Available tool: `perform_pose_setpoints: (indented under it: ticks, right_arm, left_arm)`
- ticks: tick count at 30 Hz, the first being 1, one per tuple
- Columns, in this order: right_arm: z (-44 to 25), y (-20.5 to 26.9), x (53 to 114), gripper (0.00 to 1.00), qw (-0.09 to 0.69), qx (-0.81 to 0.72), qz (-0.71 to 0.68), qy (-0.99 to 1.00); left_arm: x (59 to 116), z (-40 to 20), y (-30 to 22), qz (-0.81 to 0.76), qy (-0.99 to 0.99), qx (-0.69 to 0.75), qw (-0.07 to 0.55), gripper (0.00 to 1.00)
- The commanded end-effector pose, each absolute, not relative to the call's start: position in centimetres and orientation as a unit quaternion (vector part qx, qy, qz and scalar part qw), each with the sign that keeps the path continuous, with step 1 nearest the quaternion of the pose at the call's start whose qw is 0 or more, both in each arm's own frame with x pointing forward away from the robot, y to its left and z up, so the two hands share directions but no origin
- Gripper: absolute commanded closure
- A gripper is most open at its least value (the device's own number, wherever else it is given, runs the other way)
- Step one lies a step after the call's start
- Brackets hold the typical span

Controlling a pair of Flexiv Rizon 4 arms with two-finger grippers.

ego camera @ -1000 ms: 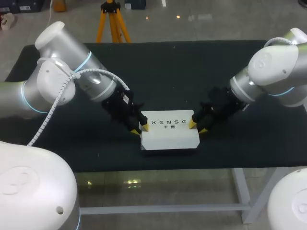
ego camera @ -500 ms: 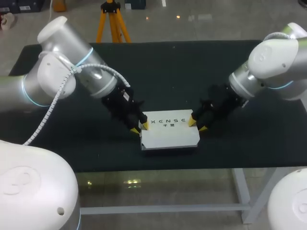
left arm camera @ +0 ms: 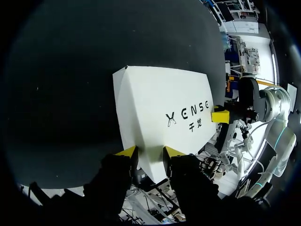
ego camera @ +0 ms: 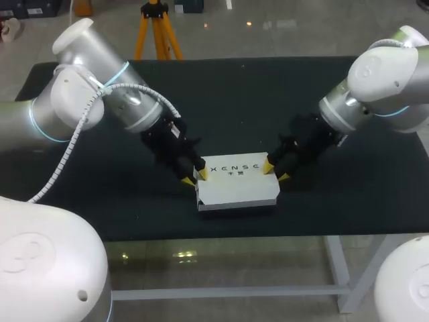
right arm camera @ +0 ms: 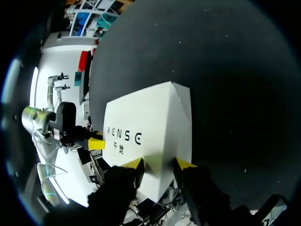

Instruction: Assemble the packaging by folding the flat box into shape, placing the metal phone stand inside, and closing the box properly

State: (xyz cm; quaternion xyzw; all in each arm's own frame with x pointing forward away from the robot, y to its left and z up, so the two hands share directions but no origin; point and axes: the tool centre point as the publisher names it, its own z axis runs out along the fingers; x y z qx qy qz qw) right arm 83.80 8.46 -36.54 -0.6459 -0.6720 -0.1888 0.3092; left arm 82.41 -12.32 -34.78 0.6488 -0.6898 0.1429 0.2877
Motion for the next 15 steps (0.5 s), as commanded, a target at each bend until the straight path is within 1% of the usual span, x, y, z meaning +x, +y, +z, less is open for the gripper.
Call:
perform_pose_setpoints:
  ticks: [1,6,9,12,15]
  right_arm:
    - [-36.25,8.82,84.24,0.54,0.317,-0.643,-0.182,-0.673]
    - [-36.08,8.93,84.46,0.55,0.326,-0.641,-0.177,-0.672]
    - [-35.96,8.95,84.56,0.54,0.328,-0.642,-0.174,-0.671]
    - [-35.92,8.95,84.56,0.53,0.331,-0.643,-0.171,-0.670]
    - [-35.91,8.91,84.58,0.51,0.332,-0.643,-0.171,-0.669]
  left_arm:
    - [83.17,-34.48,-13.01,0.125,-0.691,0.649,0.293,0.63]
    - [83.46,-34.22,-13.19,0.109,-0.688,0.649,0.305,0.63]
    - [83.61,-34.09,-13.20,0.104,-0.687,0.648,0.311,0.61]
    - [83.74,-34.02,-13.15,0.101,-0.687,0.646,0.316,0.56]
    - [83.76,-34.02,-13.05,0.100,-0.687,0.647,0.316,0.61]
